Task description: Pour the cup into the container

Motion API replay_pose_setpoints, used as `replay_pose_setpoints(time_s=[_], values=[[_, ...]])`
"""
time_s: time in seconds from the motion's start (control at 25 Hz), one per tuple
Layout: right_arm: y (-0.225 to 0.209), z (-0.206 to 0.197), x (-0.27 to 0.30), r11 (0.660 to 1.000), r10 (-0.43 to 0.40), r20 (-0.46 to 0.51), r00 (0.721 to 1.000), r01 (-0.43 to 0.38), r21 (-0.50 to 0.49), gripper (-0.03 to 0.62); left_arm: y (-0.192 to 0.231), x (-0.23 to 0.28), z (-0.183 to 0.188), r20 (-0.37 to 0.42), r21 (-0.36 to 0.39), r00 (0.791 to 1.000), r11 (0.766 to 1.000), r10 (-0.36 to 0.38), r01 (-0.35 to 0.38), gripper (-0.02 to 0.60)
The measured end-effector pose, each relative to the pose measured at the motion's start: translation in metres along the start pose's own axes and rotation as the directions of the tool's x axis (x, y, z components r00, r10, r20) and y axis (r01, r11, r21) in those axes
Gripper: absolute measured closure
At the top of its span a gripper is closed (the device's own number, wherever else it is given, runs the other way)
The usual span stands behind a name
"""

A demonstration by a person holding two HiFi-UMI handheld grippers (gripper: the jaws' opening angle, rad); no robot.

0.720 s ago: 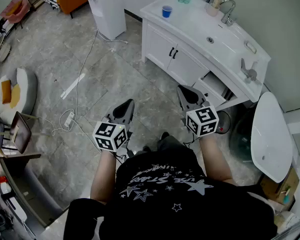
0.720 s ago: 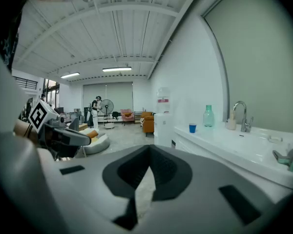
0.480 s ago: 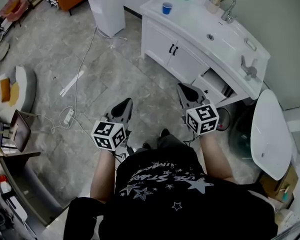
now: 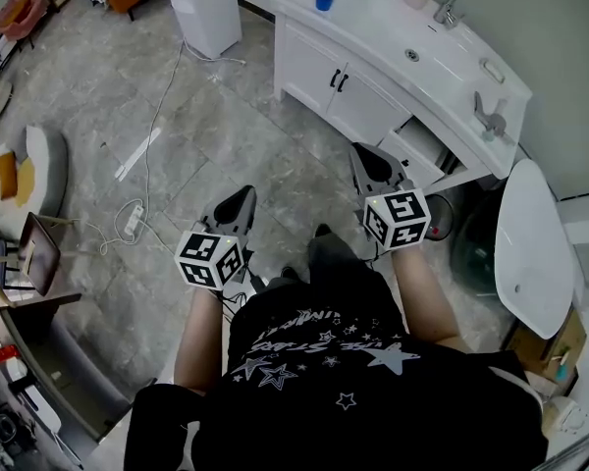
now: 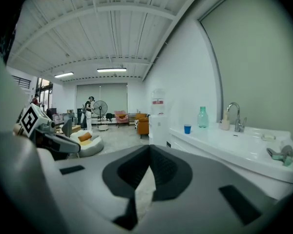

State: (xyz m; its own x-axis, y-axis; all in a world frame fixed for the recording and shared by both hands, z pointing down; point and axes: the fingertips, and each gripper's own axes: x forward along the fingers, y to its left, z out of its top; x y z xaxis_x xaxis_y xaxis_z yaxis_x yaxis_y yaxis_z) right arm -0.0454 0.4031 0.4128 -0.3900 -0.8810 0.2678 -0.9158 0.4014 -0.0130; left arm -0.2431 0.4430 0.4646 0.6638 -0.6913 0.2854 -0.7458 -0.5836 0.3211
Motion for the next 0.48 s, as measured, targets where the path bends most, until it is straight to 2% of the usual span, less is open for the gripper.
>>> replay_pose_setpoints(time_s=[0.12,0.16,0.2,0.28,0.4,0.48], values=[[-0.003,0.000,0.003,0.999,0.028,0.013,1.000,-0.028,0.019,0.586,0.001,0.007,0.004,0.003,-0.003,1.000,1.000,-0.003,0.003,0.570],[-0.004,-0.001,0.007,0.999,0.040,0.016,0.999,-0.041,0.024,0.548,0.003,0.010,0.005,0.002,-0.001,1.000,1.000,-0.004,0.004,0.569],[-0.006,-0.002,0.011,0.998,0.050,0.016,0.999,-0.050,0.027,0.483,0.005,0.013,0.006,-0.001,0.004,1.000,1.000,-0.002,0.002,0.569],[-0.012,-0.002,0.020,0.998,0.056,0.017,0.998,-0.057,0.026,0.422,0.011,0.021,0.009,-0.007,0.009,1.000,1.000,0.006,-0.005,0.569],[-0.025,-0.002,0.036,0.998,0.063,0.022,0.998,-0.063,0.013,0.286,0.018,0.033,0.014,-0.010,0.003,1.000,1.000,0.022,-0.022,0.570],[-0.034,-0.002,0.051,0.997,0.076,0.021,0.997,-0.077,0.026,0.220,0.025,0.042,0.017,-0.015,0.003,0.999,0.999,0.036,-0.036,0.569]])
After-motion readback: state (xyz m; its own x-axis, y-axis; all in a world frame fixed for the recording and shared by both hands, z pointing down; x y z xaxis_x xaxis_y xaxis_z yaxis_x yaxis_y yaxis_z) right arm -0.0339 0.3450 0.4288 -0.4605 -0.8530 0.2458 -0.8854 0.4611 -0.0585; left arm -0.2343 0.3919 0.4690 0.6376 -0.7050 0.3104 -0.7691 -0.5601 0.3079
